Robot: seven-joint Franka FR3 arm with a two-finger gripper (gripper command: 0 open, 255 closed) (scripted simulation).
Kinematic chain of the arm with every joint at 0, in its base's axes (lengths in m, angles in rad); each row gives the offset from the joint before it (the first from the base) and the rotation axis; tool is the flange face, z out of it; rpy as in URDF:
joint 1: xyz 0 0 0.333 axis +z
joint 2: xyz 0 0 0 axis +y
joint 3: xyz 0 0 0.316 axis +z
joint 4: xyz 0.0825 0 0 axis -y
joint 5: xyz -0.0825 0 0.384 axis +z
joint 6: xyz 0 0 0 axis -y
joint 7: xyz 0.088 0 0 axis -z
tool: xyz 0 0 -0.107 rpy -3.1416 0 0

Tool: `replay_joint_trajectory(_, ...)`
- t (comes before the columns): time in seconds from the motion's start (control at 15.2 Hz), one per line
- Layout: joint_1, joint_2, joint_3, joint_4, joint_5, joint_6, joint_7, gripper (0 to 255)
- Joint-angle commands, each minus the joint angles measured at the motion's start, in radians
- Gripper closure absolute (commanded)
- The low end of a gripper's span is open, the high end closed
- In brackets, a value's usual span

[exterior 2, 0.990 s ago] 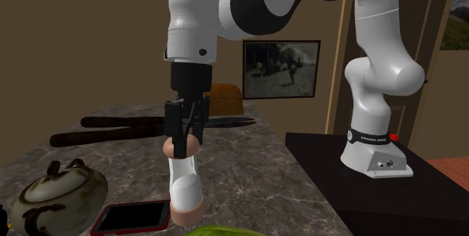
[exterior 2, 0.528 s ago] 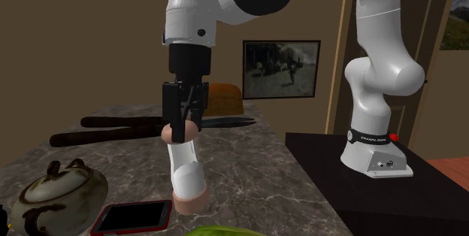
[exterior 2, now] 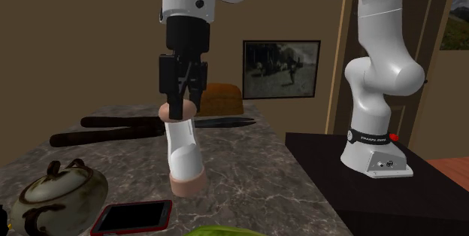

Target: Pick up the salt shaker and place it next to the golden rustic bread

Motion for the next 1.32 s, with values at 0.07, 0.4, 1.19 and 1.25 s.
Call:
replay_joint_trajectory(0.07, -0.001, -0.013, 0.001, 0.025, 0.004, -0.037, 0.001, 255)
replay_joint_trajectory(0.4, -0.001, -0.021, 0.002, 0.081, 0.005, -0.101, 0.004, 255)
replay_joint_trajectory(1.19, 0.004, -0.017, 0.004, 0.249, 0.000, -0.264, 0.018, 255)
replay_joint_trajectory(1.25, 0.005, -0.014, 0.005, 0.265, -0.001, -0.278, 0.020, 255)
